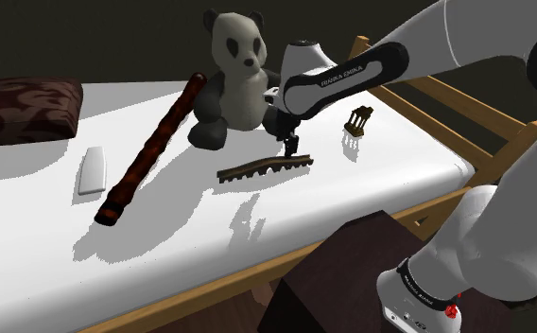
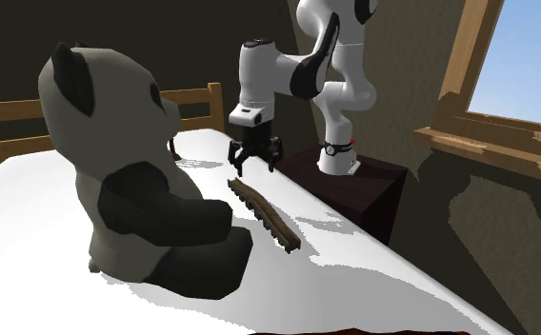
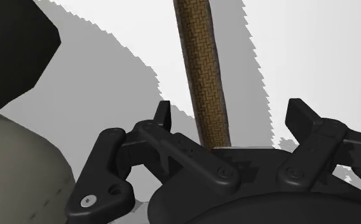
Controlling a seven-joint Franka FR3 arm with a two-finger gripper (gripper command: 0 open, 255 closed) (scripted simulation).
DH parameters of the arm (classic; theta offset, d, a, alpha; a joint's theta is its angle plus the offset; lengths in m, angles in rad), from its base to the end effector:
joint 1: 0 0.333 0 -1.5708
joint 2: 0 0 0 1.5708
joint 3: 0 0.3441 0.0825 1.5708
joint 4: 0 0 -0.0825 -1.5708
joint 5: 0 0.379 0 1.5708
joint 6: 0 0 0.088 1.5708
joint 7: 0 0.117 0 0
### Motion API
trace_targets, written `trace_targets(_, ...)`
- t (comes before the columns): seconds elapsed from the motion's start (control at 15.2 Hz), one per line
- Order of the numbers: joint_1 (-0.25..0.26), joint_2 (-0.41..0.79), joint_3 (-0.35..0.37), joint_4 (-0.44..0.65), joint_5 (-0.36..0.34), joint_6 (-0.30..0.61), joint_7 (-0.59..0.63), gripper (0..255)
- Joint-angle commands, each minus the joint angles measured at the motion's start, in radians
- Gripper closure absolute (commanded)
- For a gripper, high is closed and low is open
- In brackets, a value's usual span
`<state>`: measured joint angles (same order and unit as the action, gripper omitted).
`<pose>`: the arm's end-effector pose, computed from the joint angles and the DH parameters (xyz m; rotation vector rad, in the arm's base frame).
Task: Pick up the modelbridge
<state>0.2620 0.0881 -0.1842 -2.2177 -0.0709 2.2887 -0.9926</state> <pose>0.5334 0.0402 0.3579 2.6161 1.6366 -0.0692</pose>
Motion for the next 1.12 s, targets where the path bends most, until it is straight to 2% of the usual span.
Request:
trace_targets(0.0,0.009,0.065,0.015,0.030,-0.001,0.048,-0.066,0)
trace_targets(0.53,0.008,0.161,0.027,0.026,0.006,0.151,-0.094,0)
trace_targets(0.73,0.007,0.167,0.027,0.025,0.007,0.158,-0.094,0)
trace_targets(0.79,0.007,0.168,0.027,0.025,0.007,0.159,-0.094,255)
trace_targets(1.06,0.007,0.167,0.027,0.025,0.007,0.158,-0.094,255)
